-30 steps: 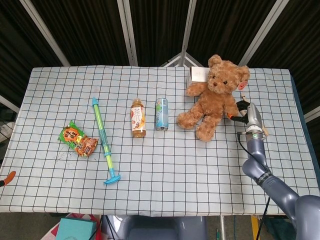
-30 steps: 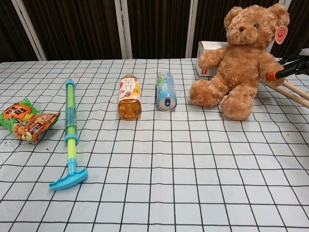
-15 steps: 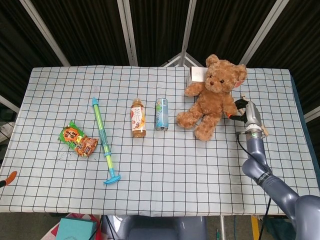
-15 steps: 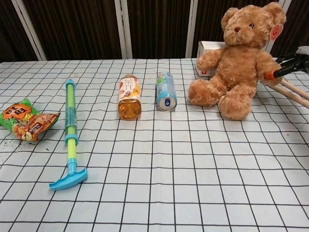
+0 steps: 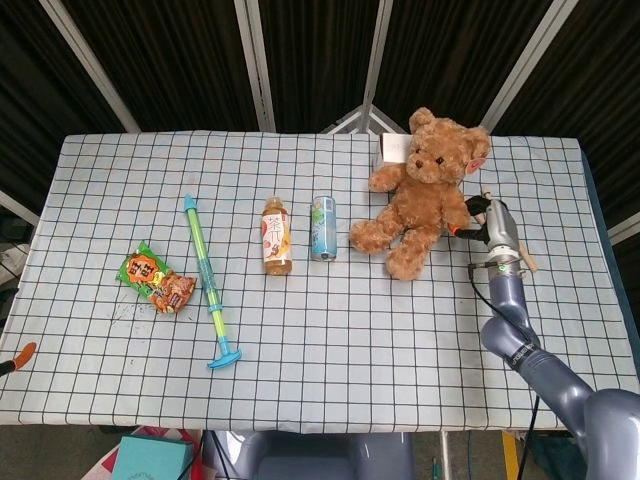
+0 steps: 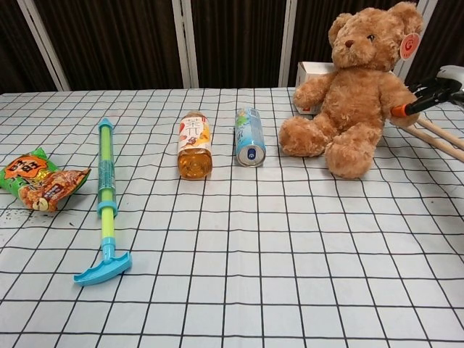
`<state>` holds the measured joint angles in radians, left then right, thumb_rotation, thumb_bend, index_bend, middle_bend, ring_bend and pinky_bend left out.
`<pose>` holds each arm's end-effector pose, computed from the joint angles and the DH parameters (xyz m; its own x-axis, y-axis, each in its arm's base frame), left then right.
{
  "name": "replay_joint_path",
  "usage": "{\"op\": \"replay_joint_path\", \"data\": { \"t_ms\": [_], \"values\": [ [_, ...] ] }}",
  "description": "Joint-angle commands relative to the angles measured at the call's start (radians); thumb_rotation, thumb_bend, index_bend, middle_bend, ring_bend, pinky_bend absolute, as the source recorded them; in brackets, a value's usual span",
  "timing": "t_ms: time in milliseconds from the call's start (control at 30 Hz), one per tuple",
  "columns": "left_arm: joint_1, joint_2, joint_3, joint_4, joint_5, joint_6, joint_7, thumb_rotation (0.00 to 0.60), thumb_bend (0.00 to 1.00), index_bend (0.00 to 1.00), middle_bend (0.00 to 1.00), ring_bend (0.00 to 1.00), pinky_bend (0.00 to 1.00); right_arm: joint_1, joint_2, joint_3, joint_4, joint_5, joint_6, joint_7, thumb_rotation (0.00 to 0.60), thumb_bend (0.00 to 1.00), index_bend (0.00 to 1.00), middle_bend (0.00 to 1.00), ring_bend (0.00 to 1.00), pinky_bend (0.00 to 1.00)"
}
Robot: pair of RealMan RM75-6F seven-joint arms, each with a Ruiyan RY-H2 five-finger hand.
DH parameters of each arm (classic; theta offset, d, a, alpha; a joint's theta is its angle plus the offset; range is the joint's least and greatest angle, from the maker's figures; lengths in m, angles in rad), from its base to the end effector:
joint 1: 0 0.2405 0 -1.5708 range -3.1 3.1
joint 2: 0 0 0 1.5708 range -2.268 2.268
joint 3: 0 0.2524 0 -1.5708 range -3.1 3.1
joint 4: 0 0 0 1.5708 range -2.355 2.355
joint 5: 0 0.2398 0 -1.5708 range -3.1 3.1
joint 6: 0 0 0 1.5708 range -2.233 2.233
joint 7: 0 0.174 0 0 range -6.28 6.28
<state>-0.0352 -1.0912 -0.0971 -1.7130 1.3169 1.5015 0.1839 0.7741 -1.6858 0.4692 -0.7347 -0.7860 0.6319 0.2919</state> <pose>-0.3334 0.2039 0.1493 0.4786 -0.0019 0.8780 0.8590 0.2079 -0.4678 -0.2934 -0.5046 0.0282 -0.2216 -0.0534 0.9737 -0.9313 0.3075 -0.1951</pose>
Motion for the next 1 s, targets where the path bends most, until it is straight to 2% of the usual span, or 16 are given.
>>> {"op": "replay_joint_path", "data": {
  "t_ms": [33, 200, 467, 767, 1000],
  "values": [
    [0.000, 0.000, 0.001, -0.001, 0.002, 0.002, 0.000, 0.600, 0.31, 0.19, 0.00, 0.00, 0.12, -0.006, -0.012, -0.009, 0.017, 0.005, -0.008, -0.012, 0.600, 0.29, 0.52, 0.52, 0.36, 0.00],
    [0.002, 0.001, -0.001, 0.000, -0.001, 0.005, -0.004, 0.600, 0.31, 0.19, 0.00, 0.00, 0.12, -0.004, -0.013, 0.004, 0.027, 0.003, -0.008, -0.007, 0.600, 0.29, 0.52, 0.52, 0.36, 0.00],
    [-0.002, -0.005, 0.003, -0.002, 0.003, 0.002, 0.012, 0.600, 0.31, 0.19, 0.00, 0.00, 0.12, -0.008, 0.011, 0.007, -0.016, -0.009, 0.021, -0.040, 0.600, 0.29, 0.52, 0.52, 0.36, 0.00],
    [0.001, -0.005, 0.003, -0.003, 0.004, 0.009, 0.010, 0.600, 0.31, 0.19, 0.00, 0.00, 0.12, -0.007, -0.012, 0.008, 0.030, 0.024, -0.025, -0.053, 0.600, 0.29, 0.52, 0.52, 0.36, 0.00],
    [-0.004, -0.007, 0.004, -0.002, 0.000, 0.001, 0.019, 0.600, 0.31, 0.19, 0.00, 0.00, 0.12, 0.001, 0.005, 0.024, -0.005, 0.003, 0.004, -0.051, 0.600, 0.29, 0.52, 0.52, 0.36, 0.00]
  ]
}}
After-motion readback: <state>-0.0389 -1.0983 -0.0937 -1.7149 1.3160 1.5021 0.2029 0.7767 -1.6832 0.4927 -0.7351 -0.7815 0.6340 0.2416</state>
